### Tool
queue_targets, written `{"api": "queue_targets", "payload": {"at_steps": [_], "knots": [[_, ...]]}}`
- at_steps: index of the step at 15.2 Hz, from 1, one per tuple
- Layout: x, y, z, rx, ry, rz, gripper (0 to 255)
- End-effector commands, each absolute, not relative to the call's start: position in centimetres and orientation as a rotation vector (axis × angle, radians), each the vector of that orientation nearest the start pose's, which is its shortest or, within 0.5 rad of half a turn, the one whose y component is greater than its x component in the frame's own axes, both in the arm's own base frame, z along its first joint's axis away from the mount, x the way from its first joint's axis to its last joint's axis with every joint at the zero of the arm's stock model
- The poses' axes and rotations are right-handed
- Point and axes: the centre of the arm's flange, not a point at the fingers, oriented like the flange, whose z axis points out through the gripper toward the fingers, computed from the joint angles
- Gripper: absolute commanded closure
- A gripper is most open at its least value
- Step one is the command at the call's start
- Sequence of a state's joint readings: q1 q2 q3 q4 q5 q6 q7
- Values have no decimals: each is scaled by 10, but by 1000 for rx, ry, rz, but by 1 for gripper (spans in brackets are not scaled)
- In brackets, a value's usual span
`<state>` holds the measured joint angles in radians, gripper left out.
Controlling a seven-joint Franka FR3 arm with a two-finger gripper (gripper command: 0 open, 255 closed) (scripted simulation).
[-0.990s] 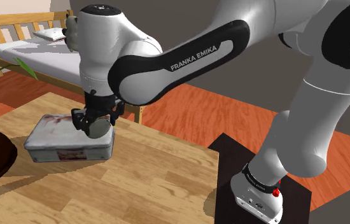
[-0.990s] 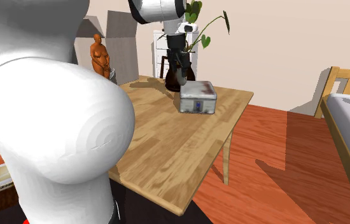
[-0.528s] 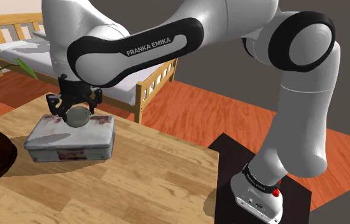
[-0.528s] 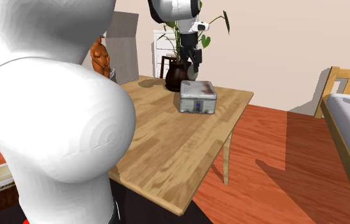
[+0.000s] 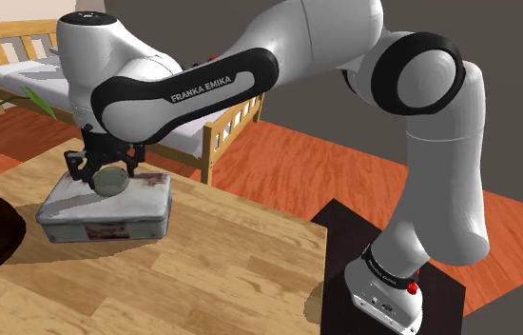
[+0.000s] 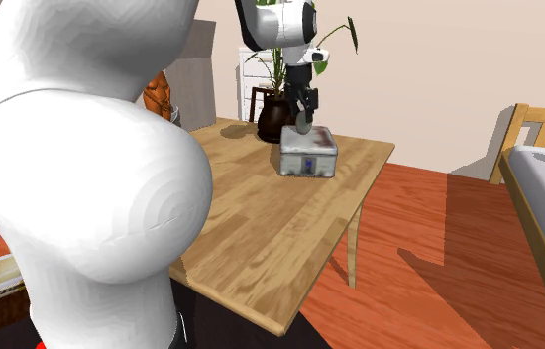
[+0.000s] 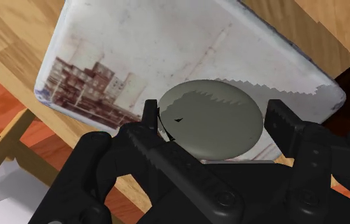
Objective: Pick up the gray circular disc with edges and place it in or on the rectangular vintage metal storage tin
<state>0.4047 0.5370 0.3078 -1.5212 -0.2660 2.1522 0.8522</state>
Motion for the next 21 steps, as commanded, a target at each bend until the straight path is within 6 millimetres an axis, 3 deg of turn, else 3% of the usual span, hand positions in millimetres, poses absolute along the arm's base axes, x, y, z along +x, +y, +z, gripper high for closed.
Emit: {"api": "queue_targets", "payload": {"at_steps": [1,7,15,16,21], "knots": [[565,427,361,-3101,88,-221,255],[565,427,329,-3101,88,-221,255],[565,427,327,-3101,88,-221,255],[565,428,328,-3101,89,-221,0],[565,427,327,-3101,88,-221,0]]}}
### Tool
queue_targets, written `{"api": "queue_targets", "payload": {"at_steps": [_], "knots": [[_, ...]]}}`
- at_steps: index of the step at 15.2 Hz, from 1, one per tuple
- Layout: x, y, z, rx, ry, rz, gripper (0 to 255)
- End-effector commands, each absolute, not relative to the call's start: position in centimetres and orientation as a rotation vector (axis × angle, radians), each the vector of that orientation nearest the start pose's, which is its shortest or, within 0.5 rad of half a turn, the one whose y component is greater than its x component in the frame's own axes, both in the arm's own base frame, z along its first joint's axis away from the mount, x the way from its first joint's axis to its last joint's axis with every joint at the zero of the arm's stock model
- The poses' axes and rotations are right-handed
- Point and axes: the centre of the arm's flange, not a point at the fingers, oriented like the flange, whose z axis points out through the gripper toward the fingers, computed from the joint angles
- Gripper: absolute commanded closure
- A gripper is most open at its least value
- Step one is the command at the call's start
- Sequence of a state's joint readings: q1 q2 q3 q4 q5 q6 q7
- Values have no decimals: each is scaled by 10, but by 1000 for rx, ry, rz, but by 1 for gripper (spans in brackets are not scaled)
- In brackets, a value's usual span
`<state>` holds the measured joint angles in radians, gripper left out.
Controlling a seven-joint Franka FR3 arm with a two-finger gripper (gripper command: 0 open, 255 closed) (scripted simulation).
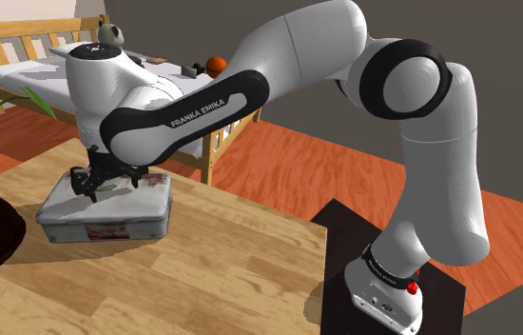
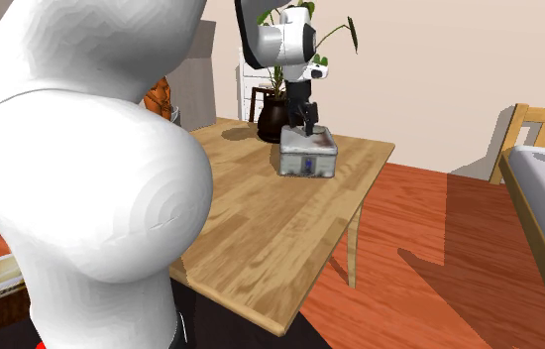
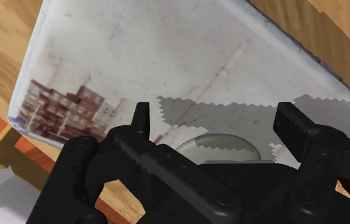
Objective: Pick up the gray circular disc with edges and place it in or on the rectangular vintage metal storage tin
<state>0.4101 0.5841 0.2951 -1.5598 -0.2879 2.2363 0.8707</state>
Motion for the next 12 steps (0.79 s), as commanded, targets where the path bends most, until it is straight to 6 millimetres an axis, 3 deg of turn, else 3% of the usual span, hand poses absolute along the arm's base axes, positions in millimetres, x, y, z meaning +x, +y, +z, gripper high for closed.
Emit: {"api": "queue_targets", "payload": {"at_steps": [1,4,12], "knots": [[563,427,340,-3101,88,-221,0],[558,426,377,-3101,88,-221,0],[558,426,377,-3101,88,-221,0]]}}
